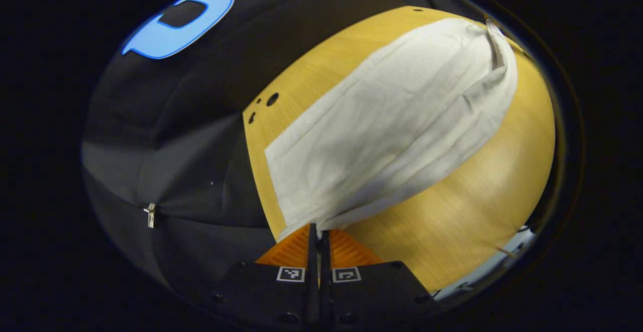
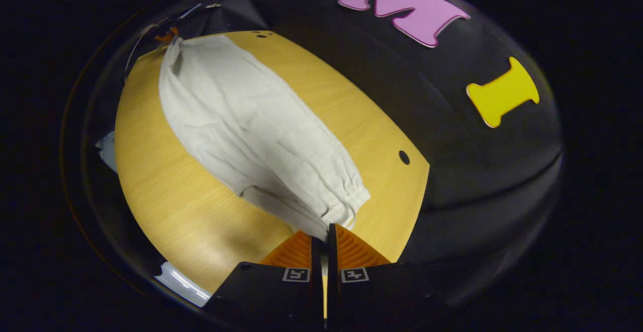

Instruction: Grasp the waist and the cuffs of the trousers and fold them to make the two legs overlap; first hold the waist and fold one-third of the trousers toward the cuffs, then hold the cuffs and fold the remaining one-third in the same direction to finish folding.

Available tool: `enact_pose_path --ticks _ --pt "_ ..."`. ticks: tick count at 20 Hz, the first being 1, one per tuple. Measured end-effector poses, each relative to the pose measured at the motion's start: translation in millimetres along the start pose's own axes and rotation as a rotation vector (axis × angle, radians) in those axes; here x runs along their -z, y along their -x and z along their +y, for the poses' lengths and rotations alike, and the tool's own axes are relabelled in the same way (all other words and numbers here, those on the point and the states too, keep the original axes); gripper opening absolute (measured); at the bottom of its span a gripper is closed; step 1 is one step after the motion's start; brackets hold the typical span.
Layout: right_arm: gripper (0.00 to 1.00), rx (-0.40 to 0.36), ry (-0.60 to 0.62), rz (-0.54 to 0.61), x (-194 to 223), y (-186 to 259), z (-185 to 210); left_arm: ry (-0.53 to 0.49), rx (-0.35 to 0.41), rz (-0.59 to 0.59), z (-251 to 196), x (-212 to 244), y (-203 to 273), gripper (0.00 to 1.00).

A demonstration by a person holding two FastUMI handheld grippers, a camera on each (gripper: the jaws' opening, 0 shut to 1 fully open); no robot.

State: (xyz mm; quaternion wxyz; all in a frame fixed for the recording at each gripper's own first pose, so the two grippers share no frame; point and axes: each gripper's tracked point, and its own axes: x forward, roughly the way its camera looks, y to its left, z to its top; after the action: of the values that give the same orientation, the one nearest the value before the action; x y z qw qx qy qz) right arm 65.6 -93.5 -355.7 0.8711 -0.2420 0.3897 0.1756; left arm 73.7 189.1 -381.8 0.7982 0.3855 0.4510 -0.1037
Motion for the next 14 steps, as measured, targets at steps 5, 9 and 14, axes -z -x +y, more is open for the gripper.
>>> enact_pose_path --ticks 5,9,14 --pt "0.07 0.063 -0.118 0.015 -19.5 -7.1 -25.0 0.162 -0.034 -0.034 32.2 -43.0 -31.5 0.05" --pt "0.07 0.056 -0.172 0.075 -14.7 -39.7 -29.2 0.238 -0.025 -0.028 37.5 -67.8 -65.6 0.05" --pt "0.07 0.006 -0.330 0.172 -0.2 -81.5 -30.2 0.222 0.010 0.037 32.8 -79.5 -116.0 0.06"
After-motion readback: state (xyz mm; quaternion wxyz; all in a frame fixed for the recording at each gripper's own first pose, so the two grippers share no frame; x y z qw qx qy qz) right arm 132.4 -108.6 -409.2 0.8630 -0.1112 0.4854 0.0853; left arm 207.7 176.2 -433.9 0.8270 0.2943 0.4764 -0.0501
